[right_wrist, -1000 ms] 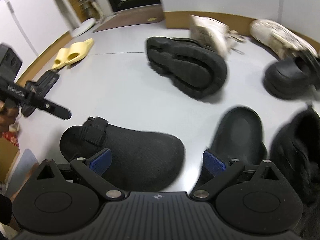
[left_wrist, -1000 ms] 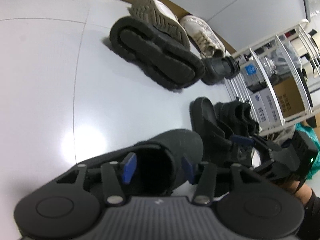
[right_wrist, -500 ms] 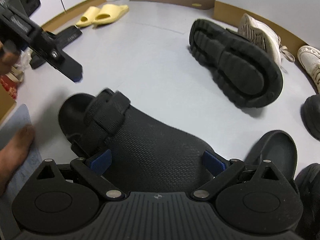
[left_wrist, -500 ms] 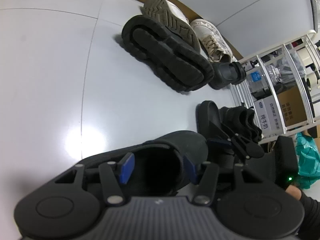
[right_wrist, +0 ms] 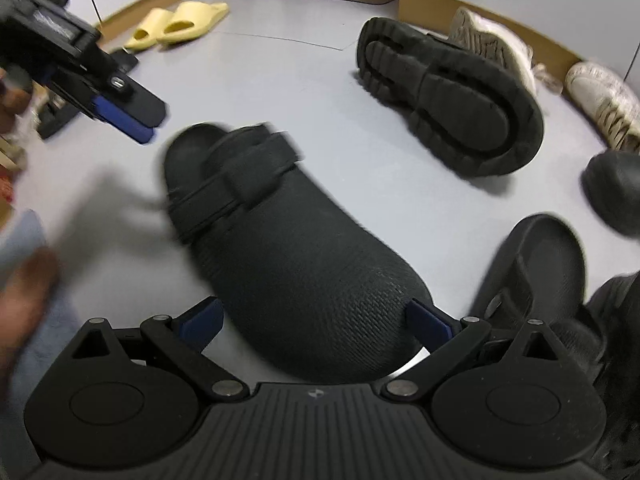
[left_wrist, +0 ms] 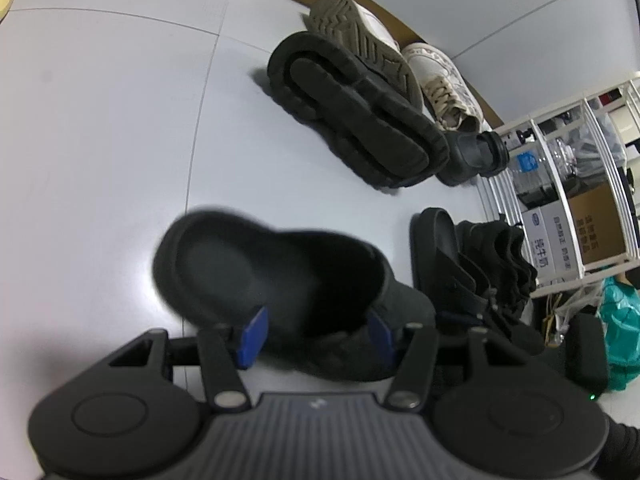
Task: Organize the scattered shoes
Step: 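Lower the grey clog beside the first grey clog and open the left tool, then grasp the grey clog's heel with the right tool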
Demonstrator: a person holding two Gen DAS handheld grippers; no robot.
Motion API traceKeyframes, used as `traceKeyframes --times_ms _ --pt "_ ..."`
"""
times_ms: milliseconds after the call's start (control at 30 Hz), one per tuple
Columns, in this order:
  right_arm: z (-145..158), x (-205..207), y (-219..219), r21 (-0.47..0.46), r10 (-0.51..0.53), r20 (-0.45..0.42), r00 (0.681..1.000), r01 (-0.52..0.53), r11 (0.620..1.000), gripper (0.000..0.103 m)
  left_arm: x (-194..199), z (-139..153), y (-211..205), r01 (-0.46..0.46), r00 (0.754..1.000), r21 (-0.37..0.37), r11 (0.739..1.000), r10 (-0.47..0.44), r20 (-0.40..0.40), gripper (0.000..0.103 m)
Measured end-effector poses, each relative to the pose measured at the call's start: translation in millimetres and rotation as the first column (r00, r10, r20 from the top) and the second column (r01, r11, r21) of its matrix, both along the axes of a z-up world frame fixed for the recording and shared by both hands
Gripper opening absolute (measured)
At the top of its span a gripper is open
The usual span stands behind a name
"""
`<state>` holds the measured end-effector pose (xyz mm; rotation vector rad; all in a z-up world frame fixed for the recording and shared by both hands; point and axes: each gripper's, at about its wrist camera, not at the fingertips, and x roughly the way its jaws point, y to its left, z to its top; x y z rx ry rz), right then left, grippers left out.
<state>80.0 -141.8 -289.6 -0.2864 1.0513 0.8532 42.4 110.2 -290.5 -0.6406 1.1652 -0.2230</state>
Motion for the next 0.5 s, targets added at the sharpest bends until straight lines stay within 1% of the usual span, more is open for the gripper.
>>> traceKeyframes --times_ms 133,233,333,400,467,500 --pt "6 5 -2 0.003 -0.014 0.065 0.998 0.014 1.0 0.1 0 0 0 -0.001 1.0 0.003 1.0 0.001 0.0 0.058" --pt "3 11 3 0.011 -0.001 0.068 0.998 0.0 1.0 0.1 0 1 0 -0.004 1.0 0.003 1.0 0.004 0.002 0.058" --pt "-1 12 14 0.018 0.045 0.085 0.995 -0.046 0.999 0.1 0 1 1 -0.007 1.0 0.004 1.0 0.007 0.002 0.058" --pt "-5 10 24 0.004 0.092 0.105 0.99 -0.093 0.996 0.1 0 1 2 -0.008 1.0 0.004 1.0 0.008 0.002 0.058" --pt "-7 10 32 -0.009 0.119 0.122 0.985 -0.119 0.993 0.1 0 0 3 -0.007 1.0 0.005 1.0 0.007 0.001 0.058" --pt "-11 12 35 -0.014 0.125 0.117 0.985 -0.124 0.992 0.1 0 1 3 -0.006 1.0 0.006 1.0 0.006 0.0 0.058"
